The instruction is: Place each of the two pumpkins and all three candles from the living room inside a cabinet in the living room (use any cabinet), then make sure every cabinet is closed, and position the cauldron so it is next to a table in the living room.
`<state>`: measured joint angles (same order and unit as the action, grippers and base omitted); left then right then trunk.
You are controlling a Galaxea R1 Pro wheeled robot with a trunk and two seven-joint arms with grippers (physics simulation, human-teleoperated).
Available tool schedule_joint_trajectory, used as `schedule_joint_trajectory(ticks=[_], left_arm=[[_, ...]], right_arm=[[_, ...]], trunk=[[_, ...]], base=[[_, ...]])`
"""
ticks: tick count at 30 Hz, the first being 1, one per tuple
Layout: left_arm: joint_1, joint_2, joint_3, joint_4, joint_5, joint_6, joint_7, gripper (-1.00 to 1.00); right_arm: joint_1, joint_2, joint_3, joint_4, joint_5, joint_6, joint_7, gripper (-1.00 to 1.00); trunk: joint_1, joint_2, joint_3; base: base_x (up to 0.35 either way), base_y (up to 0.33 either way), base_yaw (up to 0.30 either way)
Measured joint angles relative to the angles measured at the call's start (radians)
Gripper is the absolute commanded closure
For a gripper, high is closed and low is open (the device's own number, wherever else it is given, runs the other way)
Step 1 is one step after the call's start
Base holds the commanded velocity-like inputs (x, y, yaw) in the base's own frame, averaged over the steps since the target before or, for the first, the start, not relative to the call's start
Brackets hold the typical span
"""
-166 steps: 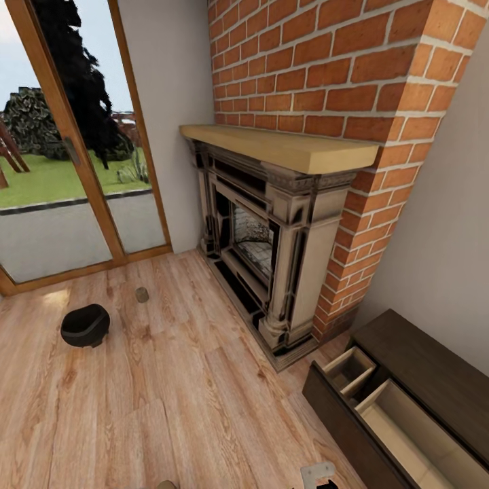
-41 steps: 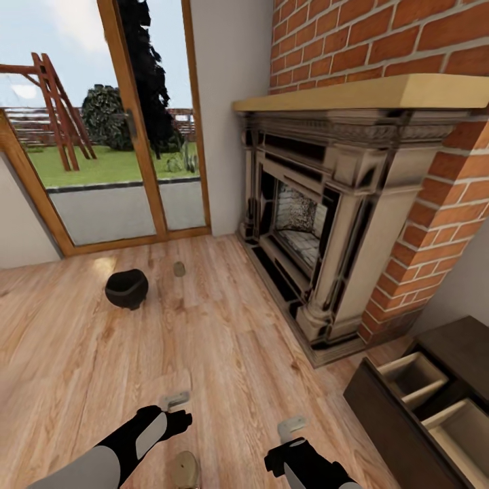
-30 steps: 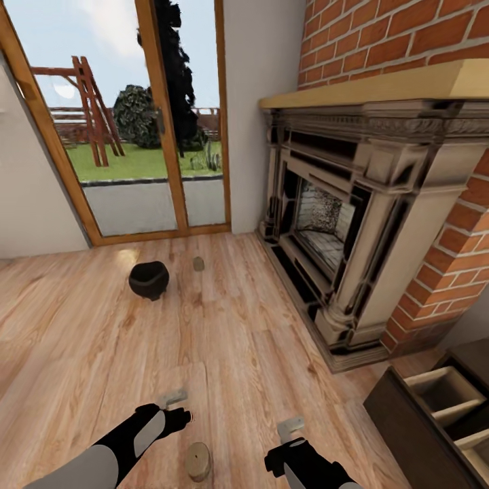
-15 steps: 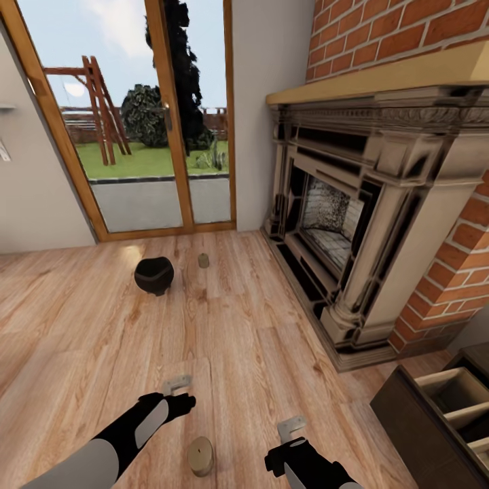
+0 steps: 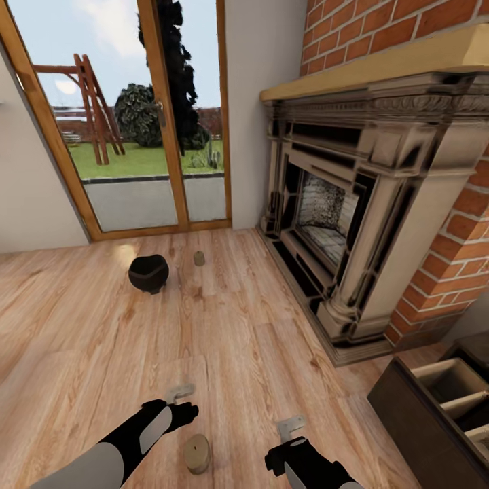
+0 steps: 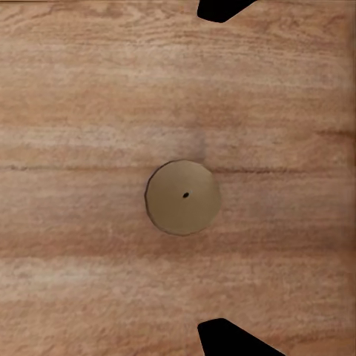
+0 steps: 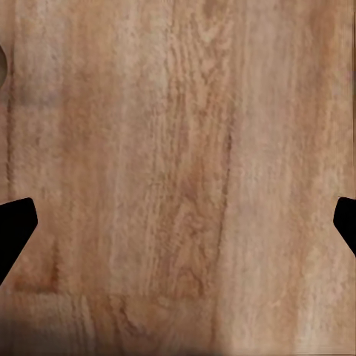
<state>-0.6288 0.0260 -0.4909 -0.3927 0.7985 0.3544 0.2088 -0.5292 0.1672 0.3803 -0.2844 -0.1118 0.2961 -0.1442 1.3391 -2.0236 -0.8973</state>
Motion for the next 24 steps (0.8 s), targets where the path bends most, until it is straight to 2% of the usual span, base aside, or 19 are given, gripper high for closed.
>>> schedule_joint_trajectory(ticks=[4, 7, 8, 9, 10, 12, 14, 15, 17, 19, 20, 21, 23, 24], left_arm=[[0.0, 0.0, 0.0, 0.001, 0.0, 0.0, 0.0, -1.0], [0.001, 0.001, 0.001, 0.001, 0.0, 0.0, 0.0, -1.0], [0.0, 0.001, 0.002, 0.001, 0.0, 0.0, 0.0, -1.0], [0.001, 0.001, 0.003, 0.002, 0.001, 0.0, 0.0, -1.0], [0.001, 0.001, 0.003, 0.002, 0.001, 0.0, 0.0, -1.0], [0.001, 0.002, 0.003, 0.002, 0.0, 0.0, 0.0, -1.0], [0.0, 0.001, 0.003, 0.002, 0.001, 0.0, 0.0, -1.0], [0.0, 0.001, 0.003, 0.002, 0.001, 0.0, 0.0, -1.0], [0.0, 0.002, 0.003, 0.002, 0.001, 0.0, 0.0, -1.0], [0.0, 0.001, 0.003, 0.002, 0.001, 0.0, 0.0, -1.0], [0.0, 0.001, 0.003, 0.002, 0.001, 0.0, 0.0, -1.0], [0.0, 0.001, 0.003, 0.002, 0.002, 0.001, 0.0, -1.0], [0.0, 0.001, 0.003, 0.002, 0.003, 0.001, 0.0, -1.0], [0.0, 0.0, 0.003, 0.003, 0.004, 0.001, 0.0, -1.0]], right_arm=[[0.0, -0.001, -0.002, -0.013, -0.002, -0.003, 0.013, -1.0], [-0.002, -0.015, -0.018, -0.109, -0.006, -0.005, 0.128, -1.0], [-0.003, -0.043, -0.056, -0.226, -0.009, 0.001, 0.264, -1.0], [-0.003, -0.055, -0.09, -0.301, -0.011, 0.006, 0.325, -1.0], [-0.003, -0.062, -0.13, -0.355, -0.012, 0.015, 0.367, -1.0], [-0.008, -0.066, -0.248, -0.466, -0.009, 0.081, 0.424, -1.0], [-0.023, -0.066, -0.302, -0.537, -0.012, 0.129, 0.444, -1.0], [-0.028, -0.069, -0.319, -0.57, -0.027, 0.146, 0.469, -1.0], [-0.032, -0.073, -0.326, -0.589, -0.05, 0.153, 0.492, -1.0], [-0.041, -0.076, -0.331, -0.639, -0.112, 0.16, 0.514, -1.0], [-0.044, -0.077, -0.333, -0.675, -0.167, 0.162, 0.519, -1.0], [-0.044, -0.077, -0.333, -0.684, -0.187, 0.162, 0.52, -1.0], [-0.046, -0.074, -0.332, -0.698, -0.292, 0.154, 0.518, -1.0], [-0.046, -0.074, -0.328, -0.686, -0.312, 0.15, 0.516, -1.0]], trunk=[[0.015, -0.028, -0.011], [0.027, -0.049, -0.02], [0.031, -0.056, -0.023], [0.034, -0.063, -0.026], [0.038, -0.07, -0.029], [0.046, -0.084, -0.035], [0.054, -0.098, -0.041], [0.057, -0.105, -0.045], [0.065, -0.119, -0.051], [0.073, -0.133, -0.057], [0.077, -0.14, -0.06], [0.081, -0.147, -0.063], [0.088, -0.161, -0.07], [0.092, -0.168, -0.073]], base=[[0.0, 0.0, -0.146], [0.0, 0.0, -0.036], [0.0, 0.0, -0.011], [0.0, 0.0, -0.007], [0.0, 0.0, -0.003], [0.0, 0.0, -0.001], [0.0, 0.0, 0.0], [0.0, 0.0, 0.0], [0.0, 0.0, 0.0], [0.0, 0.0, 0.0], [0.0, 0.0, 0.0], [0.0, 0.0, 0.0], [0.0, 0.0, 0.0], [0.0, 0.0, 0.0]])
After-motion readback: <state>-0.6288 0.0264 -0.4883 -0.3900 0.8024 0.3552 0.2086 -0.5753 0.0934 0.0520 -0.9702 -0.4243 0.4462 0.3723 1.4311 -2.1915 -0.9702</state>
